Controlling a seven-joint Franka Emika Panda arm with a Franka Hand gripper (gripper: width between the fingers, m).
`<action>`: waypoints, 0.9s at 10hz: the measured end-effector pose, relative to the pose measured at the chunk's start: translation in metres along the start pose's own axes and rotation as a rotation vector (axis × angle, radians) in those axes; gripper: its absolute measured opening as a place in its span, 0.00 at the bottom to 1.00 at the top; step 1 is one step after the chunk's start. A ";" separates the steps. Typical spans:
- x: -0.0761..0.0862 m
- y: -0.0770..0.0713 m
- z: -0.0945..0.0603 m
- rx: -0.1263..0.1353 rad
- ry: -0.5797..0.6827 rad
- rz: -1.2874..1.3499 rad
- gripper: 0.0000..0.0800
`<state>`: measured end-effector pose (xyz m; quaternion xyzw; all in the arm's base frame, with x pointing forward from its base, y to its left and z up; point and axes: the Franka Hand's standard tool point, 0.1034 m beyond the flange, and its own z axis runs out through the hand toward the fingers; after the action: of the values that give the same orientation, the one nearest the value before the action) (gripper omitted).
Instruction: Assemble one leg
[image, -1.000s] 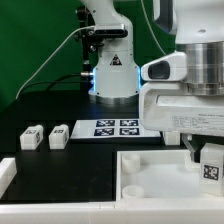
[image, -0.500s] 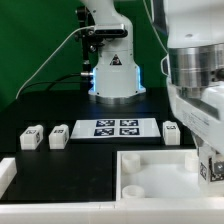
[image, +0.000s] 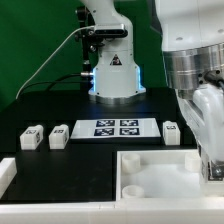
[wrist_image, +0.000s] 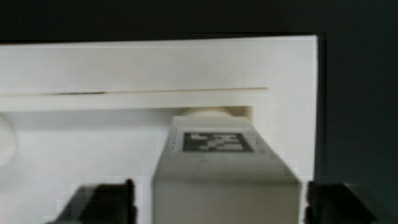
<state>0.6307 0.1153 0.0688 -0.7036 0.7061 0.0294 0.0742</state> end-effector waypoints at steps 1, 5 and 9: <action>-0.003 0.000 -0.001 0.008 -0.001 -0.165 0.75; -0.004 0.009 0.002 0.023 0.013 -0.749 0.81; -0.010 0.001 -0.006 -0.055 0.064 -1.367 0.81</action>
Offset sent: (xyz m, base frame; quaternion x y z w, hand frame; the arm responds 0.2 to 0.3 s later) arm -0.0286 0.0279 -0.0087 0.0148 -0.0529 -0.4279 0.9022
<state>0.6289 0.1245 0.0759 -0.9935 0.1040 -0.0271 0.0372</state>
